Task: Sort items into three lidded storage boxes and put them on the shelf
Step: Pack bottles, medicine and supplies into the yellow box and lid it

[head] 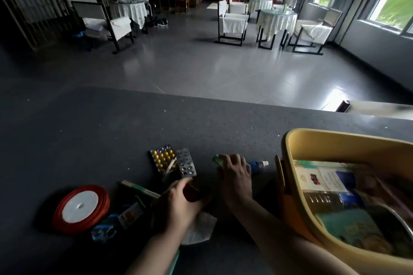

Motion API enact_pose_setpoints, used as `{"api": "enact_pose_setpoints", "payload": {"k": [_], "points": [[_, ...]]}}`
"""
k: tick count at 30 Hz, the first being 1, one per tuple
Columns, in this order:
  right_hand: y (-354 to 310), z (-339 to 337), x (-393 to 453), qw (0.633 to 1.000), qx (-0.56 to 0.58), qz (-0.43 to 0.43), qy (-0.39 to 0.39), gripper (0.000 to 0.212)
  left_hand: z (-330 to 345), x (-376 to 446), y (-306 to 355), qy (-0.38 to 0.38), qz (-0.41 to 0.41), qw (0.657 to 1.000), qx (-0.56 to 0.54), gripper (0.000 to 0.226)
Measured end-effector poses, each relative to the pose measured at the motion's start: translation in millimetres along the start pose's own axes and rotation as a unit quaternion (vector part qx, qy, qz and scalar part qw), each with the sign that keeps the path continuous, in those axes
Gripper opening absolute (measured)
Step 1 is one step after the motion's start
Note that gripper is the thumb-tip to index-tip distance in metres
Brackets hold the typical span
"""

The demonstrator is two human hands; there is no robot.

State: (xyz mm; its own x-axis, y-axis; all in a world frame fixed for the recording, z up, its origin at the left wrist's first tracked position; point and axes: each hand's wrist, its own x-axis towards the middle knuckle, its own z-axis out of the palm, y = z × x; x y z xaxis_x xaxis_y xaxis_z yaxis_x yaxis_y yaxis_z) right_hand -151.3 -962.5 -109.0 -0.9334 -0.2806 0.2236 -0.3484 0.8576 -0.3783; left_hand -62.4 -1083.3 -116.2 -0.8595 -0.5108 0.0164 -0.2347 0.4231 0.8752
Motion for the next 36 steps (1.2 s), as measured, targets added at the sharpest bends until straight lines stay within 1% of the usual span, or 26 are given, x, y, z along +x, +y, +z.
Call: {"api": "enact_pose_setpoints", "payload": {"k": [2, 4, 6, 7, 8, 10, 13, 15, 17, 18, 20, 21, 23, 24, 26, 28, 30, 33, 34, 36], "points": [[-8.8, -15.1, -11.3, 0.994, 0.109, 0.013, 0.028, 0.033, -6.3, -2.7, 10.4, 0.025, 0.038, 0.999, -0.023, 0.054], [-15.7, -33.9, -22.6, 0.977, 0.205, 0.01, 0.063, 0.03, -12.5, -5.6, 26.7, 0.051, 0.07, 0.996, -0.023, 0.052], [-19.5, -56.5, -33.0, 0.963, 0.26, 0.0, 0.073, 0.039, -14.2, -7.9, 50.1, 0.074, 0.094, 0.992, -0.045, 0.05], [-20.1, -69.5, -38.2, 0.959, 0.274, -0.007, 0.072, 0.043, -11.5, -8.9, 64.2, 0.071, 0.102, 0.989, -0.082, 0.05], [-19.1, -83.0, -42.9, 0.958, 0.274, -0.018, 0.076, 0.045, -7.5, -10.4, 78.4, 0.06, 0.106, 0.984, -0.126, 0.051], [-11.6, -110.8, -50.8, 0.96, 0.257, -0.04, 0.102, 0.041, 2.8, -14.4, 105.3, 0.033, 0.115, 0.974, -0.193, 0.057], [16.7, -157.4, -60.7, 0.956, 0.249, -0.018, 0.155, 0.036, 22.3, -30.5, 143.5, 0.002, 0.146, 0.965, -0.217, 0.062], [50.0, -189.1, -67.1, 0.95, 0.237, 0.007, 0.203, 0.036, 40.5, -45.2, 170.5, -0.018, 0.181, 0.963, -0.198, 0.066], [92.6, -215.9, -73.8, 0.946, 0.215, 0.041, 0.238, 0.033, 61.6, -57.1, 197.9, -0.064, 0.222, 0.952, -0.2, 0.071], [115.3, -226.8, -77.8, 0.947, 0.196, 0.063, 0.247, 0.032, 73.6, -59.8, 209.2, -0.093, 0.256, 0.945, -0.182, 0.069], [160.6, -242.5, -87.9, 0.948, 0.147, 0.104, 0.262, 0.032, 100.4, -60.3, 229.7, -0.144, 0.324, 0.932, -0.071, 0.061], [181.6, -247.1, -92.8, 0.949, 0.121, 0.125, 0.265, 0.031, 114.4, -58.2, 238.2, -0.177, 0.336, 0.925, -0.023, 0.06], [219.6, -251.2, -99.7, 0.952, 0.071, 0.174, 0.243, 0.029, 144.3, -50.9, 251.6, -0.259, 0.324, 0.909, 0.025, 0.06], [235.6, -251.8, -100.9, 0.953, 0.053, 0.194, 0.226, 0.028, 159.6, -47.0, 256.5, -0.286, 0.327, 0.898, 0.066, 0.062], [259.2, -252.5, -98.9, 0.958, 0.031, 0.204, 0.197, 0.028, 186.4, -39.6, 260.8, -0.302, 0.346, 0.866, 0.195, 0.066], [275.6, -252.8, -93.0, 0.969, -0.023, 0.175, 0.173, 0.032, 207.3, -34.9, 257.4, -0.313, 0.338, 0.848, 0.263, 0.067], [286.3, -254.4, -84.3, 0.975, -0.068, 0.156, 0.143, 0.036, 223.0, -32.4, 246.6, -0.337, 0.321, 0.844, 0.266, 0.064], [290.7, -255.0, -66.6, 0.983, -0.071, 0.143, 0.092, 0.036, 234.3, -28.2, 231.4, -0.371, 0.316, 0.834, 0.258, 0.052], [288.4, -252.8, -61.0, 0.986, -0.067, 0.134, 0.075, 0.036, 235.6, -26.1, 228.5, -0.374, 0.318, 0.833, 0.255, 0.052], [281.4, -243.7, -51.3, 0.99, -0.063, 0.12, 0.042, 0.038, 236.9, -22.5, 225.0, -0.373, 0.333, 0.827, 0.258, 0.061]]}}
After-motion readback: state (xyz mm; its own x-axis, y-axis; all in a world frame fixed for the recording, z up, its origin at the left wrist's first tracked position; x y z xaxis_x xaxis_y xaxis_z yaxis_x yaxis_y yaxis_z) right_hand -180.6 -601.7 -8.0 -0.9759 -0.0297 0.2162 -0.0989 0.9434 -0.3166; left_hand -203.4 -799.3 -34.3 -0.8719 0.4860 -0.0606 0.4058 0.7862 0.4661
